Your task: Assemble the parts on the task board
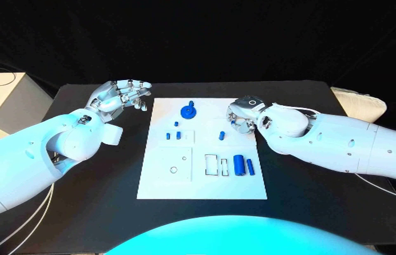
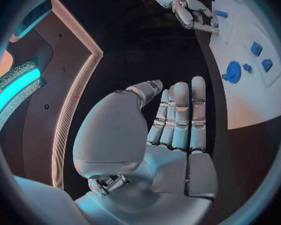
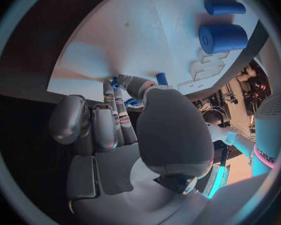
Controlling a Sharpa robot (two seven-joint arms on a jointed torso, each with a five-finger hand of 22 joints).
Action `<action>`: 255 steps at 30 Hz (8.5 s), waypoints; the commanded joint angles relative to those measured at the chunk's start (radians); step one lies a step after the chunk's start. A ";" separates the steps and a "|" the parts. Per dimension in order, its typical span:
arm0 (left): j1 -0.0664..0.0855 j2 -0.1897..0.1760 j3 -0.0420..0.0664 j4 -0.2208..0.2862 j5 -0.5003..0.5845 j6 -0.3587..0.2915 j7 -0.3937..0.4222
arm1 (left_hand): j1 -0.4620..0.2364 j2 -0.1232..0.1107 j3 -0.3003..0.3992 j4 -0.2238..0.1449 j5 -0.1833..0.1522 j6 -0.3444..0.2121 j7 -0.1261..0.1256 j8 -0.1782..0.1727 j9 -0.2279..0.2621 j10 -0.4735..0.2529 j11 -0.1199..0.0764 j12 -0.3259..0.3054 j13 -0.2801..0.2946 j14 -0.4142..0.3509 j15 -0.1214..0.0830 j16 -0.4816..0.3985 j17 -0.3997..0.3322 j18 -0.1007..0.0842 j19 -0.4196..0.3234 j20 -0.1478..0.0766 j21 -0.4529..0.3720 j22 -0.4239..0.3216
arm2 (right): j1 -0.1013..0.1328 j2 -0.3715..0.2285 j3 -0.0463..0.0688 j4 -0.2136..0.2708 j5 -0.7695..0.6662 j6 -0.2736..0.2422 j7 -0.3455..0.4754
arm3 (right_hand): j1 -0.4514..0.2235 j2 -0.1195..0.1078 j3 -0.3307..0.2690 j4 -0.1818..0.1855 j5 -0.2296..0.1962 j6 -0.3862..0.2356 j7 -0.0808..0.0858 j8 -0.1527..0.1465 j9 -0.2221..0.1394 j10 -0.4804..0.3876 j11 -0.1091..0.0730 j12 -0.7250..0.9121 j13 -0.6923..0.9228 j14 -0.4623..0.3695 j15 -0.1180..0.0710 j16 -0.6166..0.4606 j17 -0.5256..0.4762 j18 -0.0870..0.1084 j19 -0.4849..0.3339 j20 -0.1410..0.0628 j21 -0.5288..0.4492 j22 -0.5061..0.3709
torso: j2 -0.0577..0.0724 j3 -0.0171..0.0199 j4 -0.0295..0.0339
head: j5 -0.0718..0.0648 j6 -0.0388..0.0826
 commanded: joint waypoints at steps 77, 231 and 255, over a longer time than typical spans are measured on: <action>0.001 0.057 0.002 -0.063 0.001 -0.003 -0.005 | -0.001 0.004 -0.009 0.000 -0.003 -0.006 0.000 0.010 -0.002 -0.011 0.003 -0.008 -0.004 -0.003 0.003 -0.007 -0.001 0.016 0.012 -0.002 -0.013 -0.007 | -0.154 0.071 0.016 0.230 0.099 -0.349 0.110 | 0.026 0.055 0.085 -0.071 -0.084 0.039 -0.018 0.064 0.061 0.096 -0.026 0.009 0.029 0.030 -0.021 0.024 0.001 -0.042 0.009 -0.017 0.135 0.168 | -0.002 -0.0024 -0.0007 | 0.212 0.000; 0.001 0.076 0.001 -0.093 0.001 0.015 -0.034 | -0.002 0.007 -0.017 0.009 -0.003 -0.008 0.000 0.016 -0.002 -0.018 0.005 -0.009 -0.009 -0.007 0.005 -0.010 -0.002 0.015 0.018 -0.002 -0.025 -0.017 | 0.037 -0.051 0.016 0.194 0.200 0.104 0.033 | 0.062 -0.045 -0.257 0.176 0.002 -0.095 0.010 -0.070 0.001 -0.183 0.016 0.113 -0.004 0.004 0.016 0.032 -0.101 -0.014 -0.031 0.019 -0.028 0.043 | -0.012 0.0001 -0.0094 | 0.154 0.000; 0.001 0.075 0.001 -0.093 0.001 0.016 -0.036 | -0.002 0.007 -0.017 0.009 -0.003 -0.008 0.000 0.016 -0.002 -0.018 0.005 -0.009 -0.009 -0.007 0.005 -0.010 -0.002 0.015 0.018 -0.002 -0.025 -0.017 | 0.021 0.005 0.003 0.149 0.112 0.106 -0.006 | 0.094 -0.006 -0.206 0.177 -0.011 -0.039 0.007 -0.040 0.013 -0.122 0.012 0.114 -0.001 0.006 0.011 0.037 -0.092 -0.021 -0.018 0.014 0.005 0.084 | -0.012 -0.0011 -0.0104 | 0.155 0.000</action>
